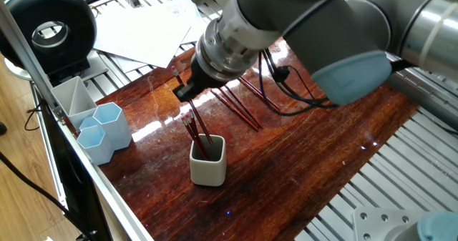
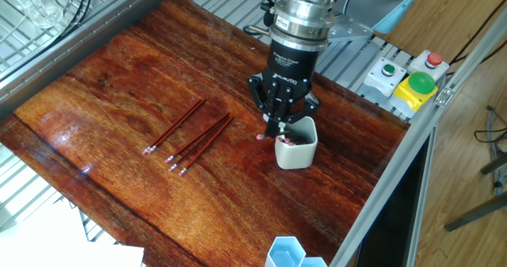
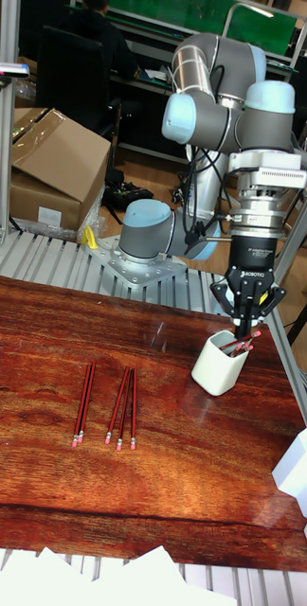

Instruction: Put the pen into the pen holder

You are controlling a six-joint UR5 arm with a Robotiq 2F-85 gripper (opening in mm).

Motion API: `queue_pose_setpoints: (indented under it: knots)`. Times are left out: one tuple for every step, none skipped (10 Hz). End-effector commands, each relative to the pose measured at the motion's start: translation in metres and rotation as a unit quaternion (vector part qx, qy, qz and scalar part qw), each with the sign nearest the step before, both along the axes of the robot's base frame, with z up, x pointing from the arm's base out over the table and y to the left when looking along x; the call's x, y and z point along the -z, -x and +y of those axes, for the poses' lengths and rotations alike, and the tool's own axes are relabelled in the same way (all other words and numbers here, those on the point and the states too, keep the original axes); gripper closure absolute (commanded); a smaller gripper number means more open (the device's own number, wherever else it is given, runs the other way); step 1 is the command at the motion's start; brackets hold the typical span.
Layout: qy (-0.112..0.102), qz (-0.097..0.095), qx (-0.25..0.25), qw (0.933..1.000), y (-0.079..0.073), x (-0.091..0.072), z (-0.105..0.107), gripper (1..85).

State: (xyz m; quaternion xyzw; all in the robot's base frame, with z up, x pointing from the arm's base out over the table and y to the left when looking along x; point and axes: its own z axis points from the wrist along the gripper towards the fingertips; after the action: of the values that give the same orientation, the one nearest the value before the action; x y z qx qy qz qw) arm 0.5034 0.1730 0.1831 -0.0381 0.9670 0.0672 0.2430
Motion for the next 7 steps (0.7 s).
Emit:
queue_pose_setpoints:
  knots:
    - [-0.009, -0.005, 0.006, 0.9999, 0.002, 0.004, -0.005, 84.7]
    - [-0.01, -0.005, 0.014, 0.9998, 0.002, 0.004, -0.006, 84.7]
    - [-0.009, 0.0, 0.029, 0.9995, 0.003, 0.005, -0.01, 84.7]
    - [-0.015, 0.007, 0.043, 0.9989, 0.005, 0.008, -0.011, 84.7]
    - [-0.014, 0.014, 0.043, 0.9989, 0.007, 0.01, -0.011, 81.7]
    - [-0.024, 0.019, 0.031, 0.999, 0.01, 0.011, -0.003, 70.3]
    - [-0.026, 0.018, 0.025, 0.9992, 0.01, 0.011, -0.001, 57.7]
